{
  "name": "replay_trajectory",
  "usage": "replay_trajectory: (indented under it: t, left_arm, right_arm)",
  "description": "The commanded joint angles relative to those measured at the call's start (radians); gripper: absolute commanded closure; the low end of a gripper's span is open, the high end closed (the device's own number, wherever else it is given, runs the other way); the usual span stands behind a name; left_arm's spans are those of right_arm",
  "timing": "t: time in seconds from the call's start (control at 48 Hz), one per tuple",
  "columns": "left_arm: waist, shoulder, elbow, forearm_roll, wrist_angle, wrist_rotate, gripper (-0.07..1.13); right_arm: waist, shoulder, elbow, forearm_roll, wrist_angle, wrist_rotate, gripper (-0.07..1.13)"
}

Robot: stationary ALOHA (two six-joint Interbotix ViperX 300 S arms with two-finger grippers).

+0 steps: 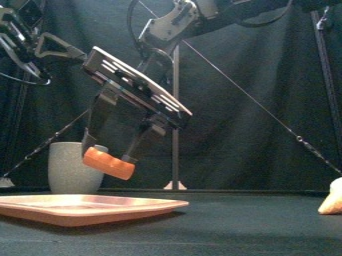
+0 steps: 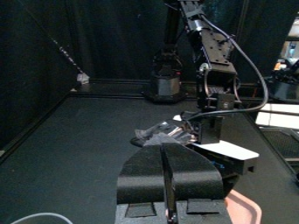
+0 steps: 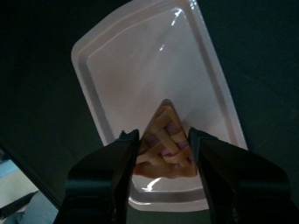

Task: Pick the pie then place it on the pink plate
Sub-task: Drop pie on the pink plate and return to neutral

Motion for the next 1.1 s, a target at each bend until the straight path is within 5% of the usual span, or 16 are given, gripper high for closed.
replay_trajectory:
  t: [0.021, 0.208, 0.375, 0.792, 1.104]
  left_arm:
    - [0.003, 0.002, -0.02, 0.011, -0.009, 0.002, 1.0]
    - [0.003, 0.002, -0.021, 0.011, -0.011, 0.002, 1.0]
    - [0.008, 0.002, -0.021, 0.011, -0.014, 0.002, 0.99]
    - [0.012, 0.002, -0.021, 0.012, -0.014, 0.0, 1.0]
    - [0.018, 0.0, -0.026, 0.023, -0.041, 0.002, 1.0]
  right_arm:
    - [0.006, -0.025, -0.032, -0.005, 0.006, -0.002, 0.23]
    - [0.012, -0.012, -0.052, -0.008, 0.052, -0.002, 0.01]
    - [0.014, -0.021, -0.052, -0.025, 0.095, -0.002, 0.0]
    - [0.069, -0.256, 0.156, -0.472, 0.084, 0.103, 0.0]
    - [0.069, -0.526, 0.502, -0.637, -0.247, 0.176, 0.0]
